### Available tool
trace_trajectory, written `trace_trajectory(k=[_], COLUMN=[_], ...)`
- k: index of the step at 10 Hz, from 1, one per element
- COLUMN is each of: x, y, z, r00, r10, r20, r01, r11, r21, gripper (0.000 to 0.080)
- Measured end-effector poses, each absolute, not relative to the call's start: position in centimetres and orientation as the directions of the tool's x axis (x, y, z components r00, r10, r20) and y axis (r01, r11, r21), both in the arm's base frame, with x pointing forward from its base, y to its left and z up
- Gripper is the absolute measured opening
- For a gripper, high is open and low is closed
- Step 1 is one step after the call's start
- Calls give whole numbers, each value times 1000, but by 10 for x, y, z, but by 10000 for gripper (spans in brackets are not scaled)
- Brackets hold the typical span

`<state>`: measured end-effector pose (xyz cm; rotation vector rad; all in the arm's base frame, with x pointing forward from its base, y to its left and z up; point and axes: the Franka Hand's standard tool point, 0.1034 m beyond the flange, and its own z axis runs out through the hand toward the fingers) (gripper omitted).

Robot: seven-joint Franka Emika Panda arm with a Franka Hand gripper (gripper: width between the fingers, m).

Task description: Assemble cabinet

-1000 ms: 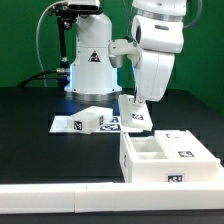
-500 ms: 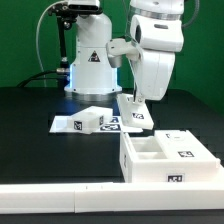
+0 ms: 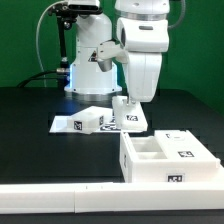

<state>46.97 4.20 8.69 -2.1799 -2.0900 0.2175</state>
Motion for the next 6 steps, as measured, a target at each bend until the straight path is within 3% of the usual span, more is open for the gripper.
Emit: trace_trajectory(k=[3, 6], x=[469, 456], y=[43, 53], z=[86, 107], r00=[38, 49], r10=[999, 998], r20=[-27, 33], r01=[982, 982], r11=[-42, -42], r21=[-183, -186], gripper=[61, 61])
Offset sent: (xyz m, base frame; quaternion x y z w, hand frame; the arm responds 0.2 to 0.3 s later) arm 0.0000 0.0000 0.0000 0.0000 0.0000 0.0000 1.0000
